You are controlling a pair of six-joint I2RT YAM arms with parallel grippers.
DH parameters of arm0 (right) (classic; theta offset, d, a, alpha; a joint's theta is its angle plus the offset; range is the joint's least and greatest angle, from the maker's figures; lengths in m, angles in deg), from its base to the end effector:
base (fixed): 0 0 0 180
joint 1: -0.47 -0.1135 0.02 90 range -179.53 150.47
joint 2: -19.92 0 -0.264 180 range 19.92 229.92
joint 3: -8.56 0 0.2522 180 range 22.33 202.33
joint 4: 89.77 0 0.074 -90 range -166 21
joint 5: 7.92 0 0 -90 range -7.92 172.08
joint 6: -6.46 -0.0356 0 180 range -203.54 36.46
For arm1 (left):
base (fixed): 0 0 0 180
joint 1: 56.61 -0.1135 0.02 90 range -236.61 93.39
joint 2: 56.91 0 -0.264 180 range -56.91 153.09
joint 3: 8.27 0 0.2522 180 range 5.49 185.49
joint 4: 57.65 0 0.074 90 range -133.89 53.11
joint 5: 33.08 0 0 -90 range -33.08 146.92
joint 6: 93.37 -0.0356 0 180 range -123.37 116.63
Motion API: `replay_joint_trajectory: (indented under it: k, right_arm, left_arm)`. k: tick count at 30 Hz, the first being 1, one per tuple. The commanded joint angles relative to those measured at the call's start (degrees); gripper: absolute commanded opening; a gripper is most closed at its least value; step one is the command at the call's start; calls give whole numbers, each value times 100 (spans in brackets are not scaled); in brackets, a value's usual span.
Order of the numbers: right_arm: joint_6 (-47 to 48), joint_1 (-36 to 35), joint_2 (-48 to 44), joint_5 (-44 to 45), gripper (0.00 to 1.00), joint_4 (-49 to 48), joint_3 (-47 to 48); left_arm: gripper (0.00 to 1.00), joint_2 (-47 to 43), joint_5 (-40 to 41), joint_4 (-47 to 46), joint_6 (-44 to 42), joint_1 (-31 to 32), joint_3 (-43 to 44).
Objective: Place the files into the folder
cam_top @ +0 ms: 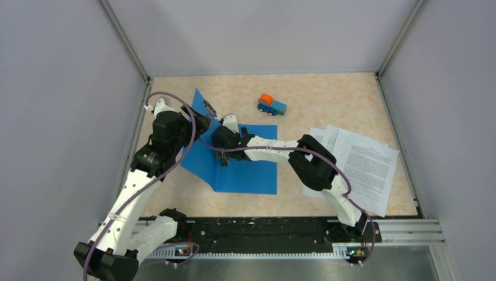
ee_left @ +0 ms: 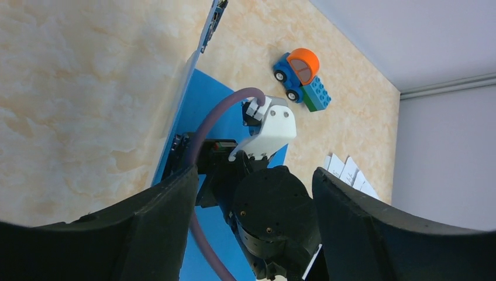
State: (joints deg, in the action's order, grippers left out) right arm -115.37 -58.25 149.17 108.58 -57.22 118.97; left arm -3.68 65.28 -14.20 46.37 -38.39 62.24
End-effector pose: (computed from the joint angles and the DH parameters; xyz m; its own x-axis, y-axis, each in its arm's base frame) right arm 0.2689 0.4120 0.1538 -0.6718 -0.1968 -0.7141 -0.3130 0.9492 0.0329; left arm 0.1924 -0.0579 0.3517 -0.4122 -0.6592 -0.6289 -0.1999 0.7389 -0.6435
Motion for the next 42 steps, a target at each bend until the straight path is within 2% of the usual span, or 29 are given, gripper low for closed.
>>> replay_joint_trajectory:
  k: [1, 7, 10, 13, 19, 22, 24, 28, 37, 42]
  right_arm:
    - [-464, 95, 195, -747, 99, 519, -330]
    - [-500, 156, 93, -868, 99, 369, -488]
    - [-551, 212, -77, -1013, 99, 115, -715]
    - [-660, 273, -291, -1196, 99, -130, -977]
    - [-1007, 629, -986, -1715, 96, -999, -2079]
    - [-1000, 766, -1137, -1813, 95, -1108, -2275]
    - [-952, 788, -1130, -1817, 95, -1093, -2290]
    - [-894, 799, -979, -1800, 94, -957, -2204]
    - [-639, 793, -691, -1424, 93, -490, -1909]
    - [-574, 794, -597, -1330, 93, -369, -1833]
  left_arm:
    - [77, -203, 345, -97, 22, -89, -144]
    - [81, -380, 565, -118, 85, -97, -321]
    - [81, -196, 578, 71, 38, -134, -254]
    - [78, 59, 715, 194, 57, -154, -323]
    - [68, 346, 870, -84, 229, -204, -1012]
    - [67, 458, 885, -277, 269, -207, -1254]
    - [69, 532, 892, -341, 271, -208, -1333]
    - [80, 476, 700, -773, 113, -214, -1509]
    - [91, -830, -60, -2352, -119, -287, -2266]
    - [94, -955, -269, -2461, -191, -379, -2348]
